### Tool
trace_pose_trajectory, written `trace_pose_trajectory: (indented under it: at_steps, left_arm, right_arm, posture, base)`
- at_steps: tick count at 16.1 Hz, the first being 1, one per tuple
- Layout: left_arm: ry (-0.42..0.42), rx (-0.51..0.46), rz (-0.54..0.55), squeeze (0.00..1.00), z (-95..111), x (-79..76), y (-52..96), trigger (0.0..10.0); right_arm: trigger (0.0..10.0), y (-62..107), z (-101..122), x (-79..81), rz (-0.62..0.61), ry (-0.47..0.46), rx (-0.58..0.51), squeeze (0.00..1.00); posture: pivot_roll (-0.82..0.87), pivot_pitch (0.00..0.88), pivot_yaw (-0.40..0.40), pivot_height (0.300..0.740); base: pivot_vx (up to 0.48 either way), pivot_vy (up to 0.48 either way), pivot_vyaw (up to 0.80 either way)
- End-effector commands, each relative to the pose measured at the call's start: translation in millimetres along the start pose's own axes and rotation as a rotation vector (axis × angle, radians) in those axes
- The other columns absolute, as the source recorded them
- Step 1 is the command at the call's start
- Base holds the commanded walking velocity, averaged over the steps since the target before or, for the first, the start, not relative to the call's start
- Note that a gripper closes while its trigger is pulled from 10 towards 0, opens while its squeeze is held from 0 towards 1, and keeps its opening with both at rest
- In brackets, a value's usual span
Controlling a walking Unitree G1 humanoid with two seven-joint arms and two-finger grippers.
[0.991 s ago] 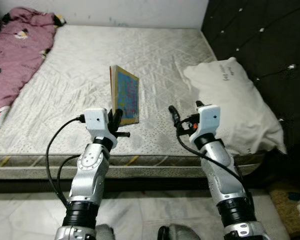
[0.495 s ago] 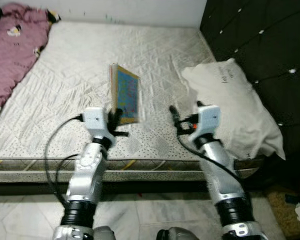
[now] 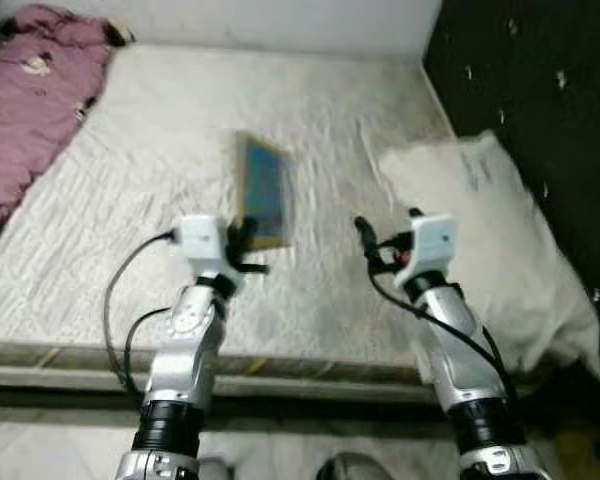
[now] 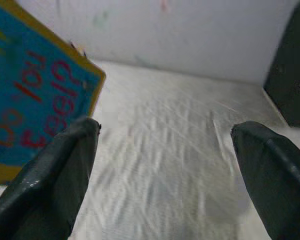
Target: Clean up the room
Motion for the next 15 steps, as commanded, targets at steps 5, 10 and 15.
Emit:
trace_pose_trajectory:
  at_steps: [5,10,15]
  left_arm:
    - [-0.023,-0.034,0.079,0.0,13.3,19.6,0.0,10.0]
    - [-0.023,-0.032,0.084,0.0,12.8,19.6,-0.6,10.0]
    - [-0.033,-0.031,0.086,0.0,12.7,18.3,-1.3,10.0]
  right_arm:
    - [10.0,-4.2,8.5,9.7,0.022,-0.008,-0.027,0.0]
    - [10.0,-4.4,7.5,9.1,0.02,-0.008,-0.022,0.0]
    - [10.0,-4.5,7.7,9.4,0.022,-0.007,-0.023,0.0]
  posture:
    - [-0.01,0.06,-0.041,0.74]
    - [-0.01,0.061,-0.042,0.74]
    - [-0.01,0.062,-0.042,0.74]
  base:
    - [0.066,0.0,0.0]
    - [0.0,0.0,-0.73]
    - [0.0,0.0,-0.19]
Point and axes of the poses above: a point about 5 cm out from each wrist's last joint towards the gripper, its own y axis pointing back from the gripper into the wrist, its own z axis along the axis of the wrist's last joint, x = y × z, the point moved 5 cm from there along -y, pointing out of the wrist towards the gripper, and after that the axes turned 9 degrees about y, right-handed, at the moved point
